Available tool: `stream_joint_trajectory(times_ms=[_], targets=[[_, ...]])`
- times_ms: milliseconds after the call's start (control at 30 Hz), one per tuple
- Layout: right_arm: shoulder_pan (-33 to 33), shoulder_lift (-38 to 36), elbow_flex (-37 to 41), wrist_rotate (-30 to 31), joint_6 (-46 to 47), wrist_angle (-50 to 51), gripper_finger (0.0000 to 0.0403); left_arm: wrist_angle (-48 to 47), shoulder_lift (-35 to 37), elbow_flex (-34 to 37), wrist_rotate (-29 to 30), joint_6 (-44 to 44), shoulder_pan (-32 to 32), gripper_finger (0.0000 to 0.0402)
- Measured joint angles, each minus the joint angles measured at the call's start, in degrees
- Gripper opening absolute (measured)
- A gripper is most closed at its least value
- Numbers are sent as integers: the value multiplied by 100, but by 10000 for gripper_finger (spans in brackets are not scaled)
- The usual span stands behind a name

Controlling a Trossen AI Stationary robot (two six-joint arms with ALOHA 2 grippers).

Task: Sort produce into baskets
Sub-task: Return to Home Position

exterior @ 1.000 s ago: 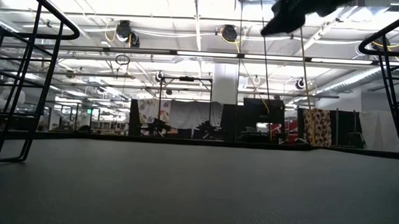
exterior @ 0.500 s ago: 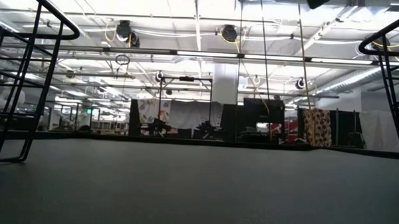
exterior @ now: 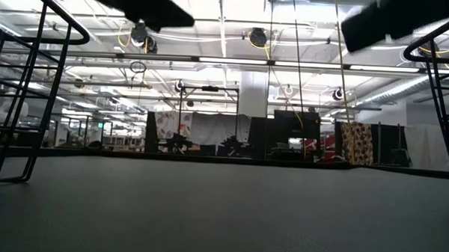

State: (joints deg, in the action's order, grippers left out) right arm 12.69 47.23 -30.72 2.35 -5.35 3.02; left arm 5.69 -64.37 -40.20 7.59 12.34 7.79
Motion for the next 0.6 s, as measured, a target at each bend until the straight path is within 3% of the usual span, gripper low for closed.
stream_joint_trajectory(times_ms=[267, 467, 600], targets=[[-179, -182, 1230, -126, 211, -1090, 1, 732, 310, 905, -445, -418, -575, 7], [-252, -503, 1987, -157, 384, -1623, 1, 1157, 849, 1834, -418, -1070, -662, 11], [-265, -639, 2357, -292, 424, -2028, 0, 1930, 1207, 2492, -348, -1218, -660, 12]])
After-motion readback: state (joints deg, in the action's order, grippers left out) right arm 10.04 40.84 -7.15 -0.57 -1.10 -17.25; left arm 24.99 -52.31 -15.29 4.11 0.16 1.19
